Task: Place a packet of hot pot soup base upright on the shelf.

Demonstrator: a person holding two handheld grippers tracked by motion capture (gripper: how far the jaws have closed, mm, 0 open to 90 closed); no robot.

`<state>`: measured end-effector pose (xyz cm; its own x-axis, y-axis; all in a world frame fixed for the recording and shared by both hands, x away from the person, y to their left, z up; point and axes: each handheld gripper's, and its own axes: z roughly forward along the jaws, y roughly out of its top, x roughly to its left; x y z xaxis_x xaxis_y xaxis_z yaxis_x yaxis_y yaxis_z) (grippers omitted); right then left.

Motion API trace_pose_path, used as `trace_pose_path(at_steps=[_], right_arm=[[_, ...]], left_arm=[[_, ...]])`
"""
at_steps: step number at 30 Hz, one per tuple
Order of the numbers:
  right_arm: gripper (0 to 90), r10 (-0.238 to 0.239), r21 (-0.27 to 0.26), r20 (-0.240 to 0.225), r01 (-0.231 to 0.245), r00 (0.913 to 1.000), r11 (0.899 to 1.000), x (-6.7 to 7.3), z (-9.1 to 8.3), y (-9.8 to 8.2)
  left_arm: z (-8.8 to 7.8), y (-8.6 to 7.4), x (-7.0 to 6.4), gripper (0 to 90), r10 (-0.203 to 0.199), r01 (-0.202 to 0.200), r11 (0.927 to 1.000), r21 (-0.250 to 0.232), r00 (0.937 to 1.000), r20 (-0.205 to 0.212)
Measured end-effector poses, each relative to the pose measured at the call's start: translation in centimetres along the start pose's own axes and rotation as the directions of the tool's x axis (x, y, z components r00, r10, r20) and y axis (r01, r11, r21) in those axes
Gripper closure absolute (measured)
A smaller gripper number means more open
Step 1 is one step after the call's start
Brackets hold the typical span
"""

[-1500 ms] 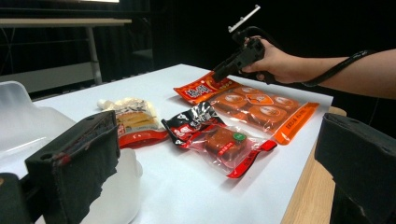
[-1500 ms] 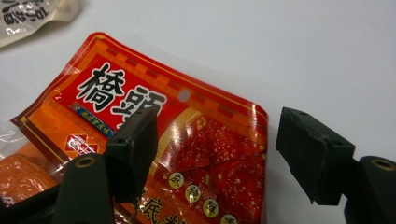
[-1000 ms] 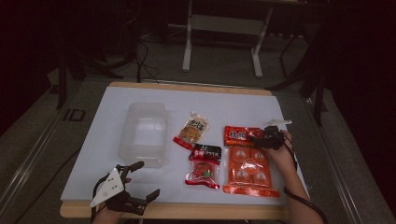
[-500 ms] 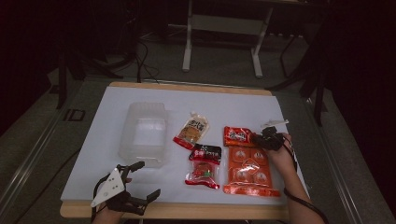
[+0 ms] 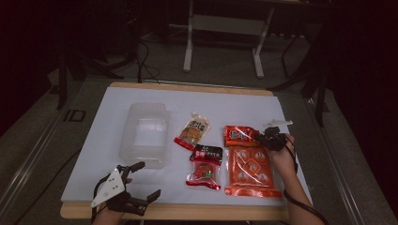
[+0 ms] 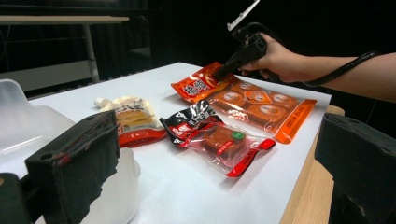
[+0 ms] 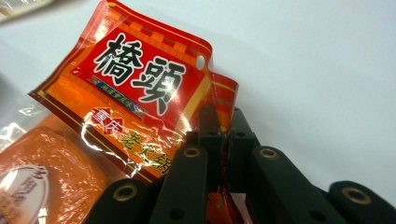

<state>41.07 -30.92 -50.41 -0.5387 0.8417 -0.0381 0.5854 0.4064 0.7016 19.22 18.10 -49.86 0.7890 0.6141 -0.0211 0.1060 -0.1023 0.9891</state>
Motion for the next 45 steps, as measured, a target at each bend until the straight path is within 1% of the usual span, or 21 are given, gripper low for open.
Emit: trace_pose_path(at_steps=[1,2,5,6,8,10,14,18,19,20,26,27,28,29,30,32,34,37,39,43,45], right_arm=[[88.3,0.000,0.000,0.000,0.000,1.0000,1.000,0.0,0.0,0.0],[88.3,-0.004,-0.017,0.001,0.004,1.0000,1.000,0.1,-0.5,0.2],[88.4,-0.007,-0.031,0.003,0.007,1.0000,1.000,0.3,-1.1,0.4],[88.5,-0.015,-0.047,0.002,0.015,0.9999,0.999,0.4,-1.8,0.7],[88.4,-0.017,-0.052,0.003,0.017,0.9999,0.998,0.4,-2.1,0.8],[88.5,-0.036,-0.079,0.011,0.037,0.9993,0.996,0.8,-3.2,1.2],[88.5,-0.046,-0.102,0.011,0.047,0.9989,0.994,1.1,-4.0,1.6],[88.5,-0.075,-0.140,0.022,0.078,0.9969,0.987,1.9,-5.5,2.1],[88.5,-0.075,-0.140,0.022,0.078,0.9969,0.987,1.9,-5.5,2.1],[88.5,-0.081,-0.153,0.027,0.084,0.9963,0.985,2.1,-6.0,2.2],[88.4,-0.091,-0.190,0.022,0.093,0.9956,0.977,2.5,-7.7,2.3],[88.4,-0.090,-0.204,0.021,0.093,0.9957,0.975,2.7,-8.1,2.3],[88.5,-0.103,-0.223,0.025,0.106,0.9944,0.969,3.0,-8.9,2.3],[88.5,-0.103,-0.223,0.025,0.106,0.9944,0.969,3.0,-8.9,2.3],[88.4,-0.112,-0.241,0.026,0.115,0.9933,0.964,3.4,-9.7,2.3],[88.4,-0.115,-0.248,0.023,0.118,0.9930,0.962,3.5,-10.0,2.3],[88.4,-0.136,-0.272,0.022,0.136,0.9905,0.953,4.1,-11.3,2.4],[88.4,-0.140,-0.279,0.023,0.141,0.9899,0.950,4.3,-11.6,2.4],[88.5,-0.173,-0.305,0.027,0.173,0.9846,0.937,5.2,-12.8,2.6],[88.4,-0.206,-0.337,-0.004,0.193,0.9785,0.921,6.0,-14.2,2.7],[88.4,-0.224,-0.349,0.005,0.211,0.9747,0.913,6.4,-14.9,2.6]], left_arm=[[0.0,0.0,0.0,0.4,0.000,0.000,1.0000,-0.001,1.0000,0.001],[0.0,0.0,0.0,0.4,-0.001,0.001,1.0000,-0.001,1.0000,-0.001],[0.0,0.1,0.0,0.4,-0.002,0.002,1.0000,-0.003,1.0000,-0.001],[0.0,0.1,0.0,0.4,-0.002,0.002,1.0000,-0.002,1.0000,-0.001],[0.0,0.1,0.0,0.4,-0.001,0.001,1.0000,-0.001,1.0000,-0.001],[0.0,0.1,0.0,0.5,0.000,0.000,1.0000,-0.002,1.0000,0.000],[0.0,0.1,0.0,0.4,-0.002,0.002,1.0000,-0.001,1.0000,0.000],[0.0,0.2,0.0,0.4,-0.008,0.008,0.9999,-0.012,1.0000,-0.002],[0.0,0.2,0.0,0.4,-0.008,0.008,0.9999,-0.012,1.0000,-0.002],[0.0,0.2,0.0,0.4,-0.009,0.009,0.9999,-0.014,0.9999,-0.006],[-0.1,0.3,0.0,0.4,-0.002,0.002,1.0000,-0.007,0.9999,-0.013],[0.0,0.3,-0.1,0.4,0.001,-0.001,1.0000,-0.004,0.9999,-0.013],[0.0,0.3,-0.1,0.4,0.003,-0.003,1.0000,-0.001,0.9999,-0.012],[0.0,0.3,-0.1,0.4,0.003,-0.003,1.0000,-0.001,0.9999,-0.012],[0.1,0.3,-0.2,0.4,0.004,-0.004,1.0000,0.002,0.9999,-0.013],[0.1,0.3,-0.2,0.4,0.006,-0.006,1.0000,0.003,0.9999,-0.014],[0.2,0.4,-0.3,0.4,0.016,-0.016,0.9998,0.013,0.9998,-0.015],[0.2,0.4,-0.4,0.4,0.018,-0.018,0.9997,0.016,0.9998,-0.013],[0.3,0.4,-0.5,0.4,0.023,-0.023,0.9995,0.023,0.9996,-0.015],[0.3,0.3,-0.5,0.4,0.021,-0.021,0.9995,0.024,0.9997,-0.012],[0.3,0.4,-0.5,0.4,0.017,-0.016,0.9996,0.021,0.9998,-0.012]])
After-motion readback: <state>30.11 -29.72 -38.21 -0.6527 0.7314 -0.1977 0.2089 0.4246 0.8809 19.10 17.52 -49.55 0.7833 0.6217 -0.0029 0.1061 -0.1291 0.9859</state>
